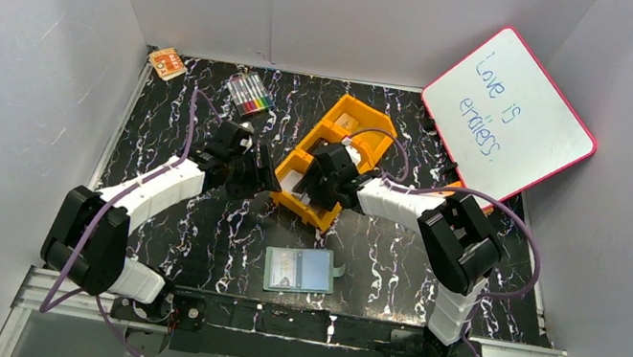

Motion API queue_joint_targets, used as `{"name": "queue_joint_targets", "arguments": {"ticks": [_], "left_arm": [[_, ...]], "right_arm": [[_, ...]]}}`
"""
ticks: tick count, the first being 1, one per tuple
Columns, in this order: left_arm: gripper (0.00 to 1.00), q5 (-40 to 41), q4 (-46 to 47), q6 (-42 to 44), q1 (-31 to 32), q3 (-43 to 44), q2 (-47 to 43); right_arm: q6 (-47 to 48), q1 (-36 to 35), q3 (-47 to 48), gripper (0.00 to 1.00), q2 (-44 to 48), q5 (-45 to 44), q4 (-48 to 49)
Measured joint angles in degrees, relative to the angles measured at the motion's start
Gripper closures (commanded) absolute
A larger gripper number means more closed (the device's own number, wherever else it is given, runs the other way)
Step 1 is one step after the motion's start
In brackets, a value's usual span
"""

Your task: Put the credit cards into the card holder

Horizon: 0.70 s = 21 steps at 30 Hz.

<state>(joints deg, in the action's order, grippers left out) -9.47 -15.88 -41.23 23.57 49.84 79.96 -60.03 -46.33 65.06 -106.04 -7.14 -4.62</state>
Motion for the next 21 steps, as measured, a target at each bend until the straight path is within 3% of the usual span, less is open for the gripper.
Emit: {"name": "queue_joint_targets", "arguments": {"ticks": [7,14,21], "left_arm": [[0.30,0.02,0.00,-0.39,0.00,0.00,0.07],[0.31,0.02,0.00,-0.50,0.00,0.02,1.03],[0.31,0.04,-0.46,-0.52,0.00,0.02,1.49]], "right_arm": [[0.48,0.00,0.74,0.65,-1.03,-0.15,-0.42],[0.76,0.00,-1.44,0.85,-0.50,-0.11,0.90],[1.33,0.00,-4.15,0.97,2.29,0.07,1.36]]}}
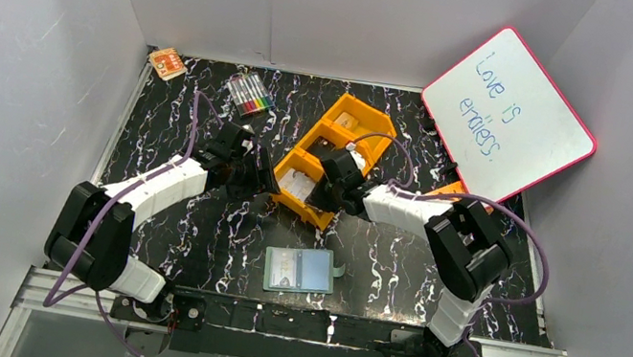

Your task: Put the credit cards into the card holder

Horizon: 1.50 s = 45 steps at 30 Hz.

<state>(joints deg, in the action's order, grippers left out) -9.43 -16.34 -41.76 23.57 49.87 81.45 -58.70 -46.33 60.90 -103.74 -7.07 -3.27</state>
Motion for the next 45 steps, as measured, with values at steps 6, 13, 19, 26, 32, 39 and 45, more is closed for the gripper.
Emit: {"name": "queue_joint_targets", "arguments": {"ticks": [6,13,19,26,32,39,45], "left_arm": [[0.32,-0.02,0.02,-0.24,0.00,0.00,0.00],[0.32,0.00,0.02,-0.26,0.00,0.00,0.00],[0.31,0.83,-0.61,-0.04,-0.02,1.49,0.98],[0.31,1.07,0.09,1.57,-0.22,8.79,6.10],[0.42,0.79,0.57,3.10,-0.22,11.02,10.27],[0.58,-1.64,0.74,3.61,-0.22,10.19,13.07],[0.71,-4.00,2.34,3.26,-0.22,8.57,13.07]], "right_arm": [[0.04,0.00,-0.74,1.00,3.74,0.48,0.55],[0.26,0.02,-0.74,0.85,5.35,1.22,0.85],[2.23,0.00,-0.68,0.71,5.35,1.36,0.50],[4.70,0.02,-0.68,0.40,4.92,-0.15,-1.70],[3.28,0.00,0.31,0.28,3.02,-0.68,-2.29],[-0.70,-0.04,2.56,0.17,1.18,-2.27,-3.21],[-3.78,-0.04,3.93,0.17,-0.68,-3.30,-4.07]]}}
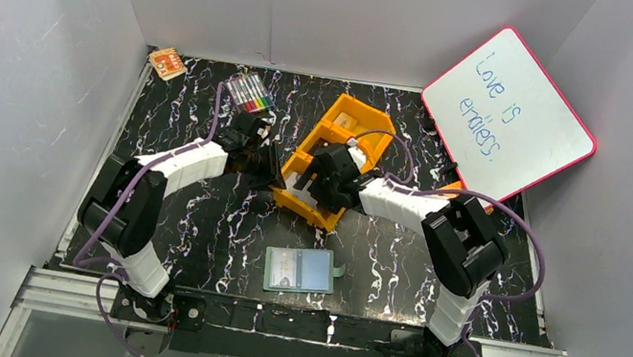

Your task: Put the credit cards into the card holder

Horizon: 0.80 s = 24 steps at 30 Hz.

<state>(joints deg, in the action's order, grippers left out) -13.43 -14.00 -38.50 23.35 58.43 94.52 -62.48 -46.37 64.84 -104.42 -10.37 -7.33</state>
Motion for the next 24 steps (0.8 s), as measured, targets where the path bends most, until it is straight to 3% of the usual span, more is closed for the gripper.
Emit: {"name": "queue_joint_targets", "arguments": {"ticks": [6,15,24], "left_arm": [[0.79,-1.53,2.01,0.50,0.00,-0.85,-0.24],[0.85,-3.28,3.85,0.17,0.00,-1.70,-0.31],[0.93,-3.52,3.96,0.37,0.00,-1.77,-0.35]], "right_arm": [[-0.63,0.00,1.75,0.20,-1.62,0.90,0.07],[0.15,-0.26,1.77,0.34,-1.92,4.72,2.23],[3.19,-0.55,1.77,0.33,-1.64,5.62,3.04]]}}
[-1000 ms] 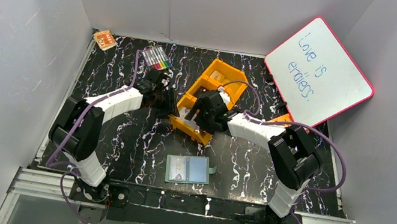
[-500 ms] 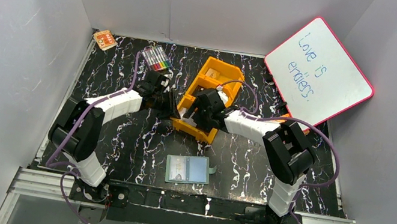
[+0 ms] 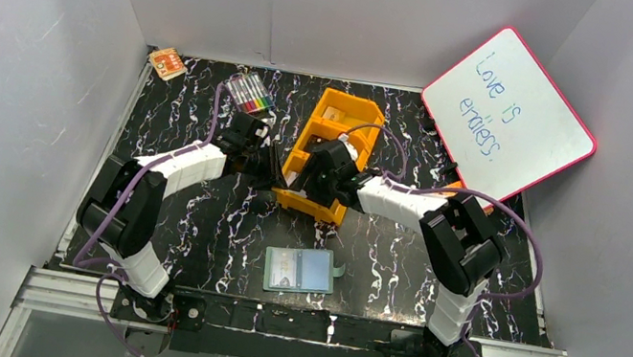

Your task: Put the credit cards into the card holder

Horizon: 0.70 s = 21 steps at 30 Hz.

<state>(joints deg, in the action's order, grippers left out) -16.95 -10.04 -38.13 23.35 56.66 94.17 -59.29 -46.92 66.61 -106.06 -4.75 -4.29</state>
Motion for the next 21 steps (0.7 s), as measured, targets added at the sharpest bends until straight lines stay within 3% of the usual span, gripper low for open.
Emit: {"name": "queue_joint_targets", "arguments": {"ticks": [6,13,21], "left_arm": [[1.00,-0.04,0.15,0.35,-0.04,0.02,-0.04],[1.00,-0.48,0.44,0.55,-0.02,0.02,-0.04],[1.00,-0.98,0.39,0.63,-0.04,0.02,-0.07]], "right_arm": [[3.67,-0.72,-0.57,0.26,5.03,-0.09,-1.73],[6.25,-1.11,-1.03,0.27,10.51,-1.60,-3.06],[5.97,3.58,-6.14,0.28,9.49,0.13,-3.30]]}}
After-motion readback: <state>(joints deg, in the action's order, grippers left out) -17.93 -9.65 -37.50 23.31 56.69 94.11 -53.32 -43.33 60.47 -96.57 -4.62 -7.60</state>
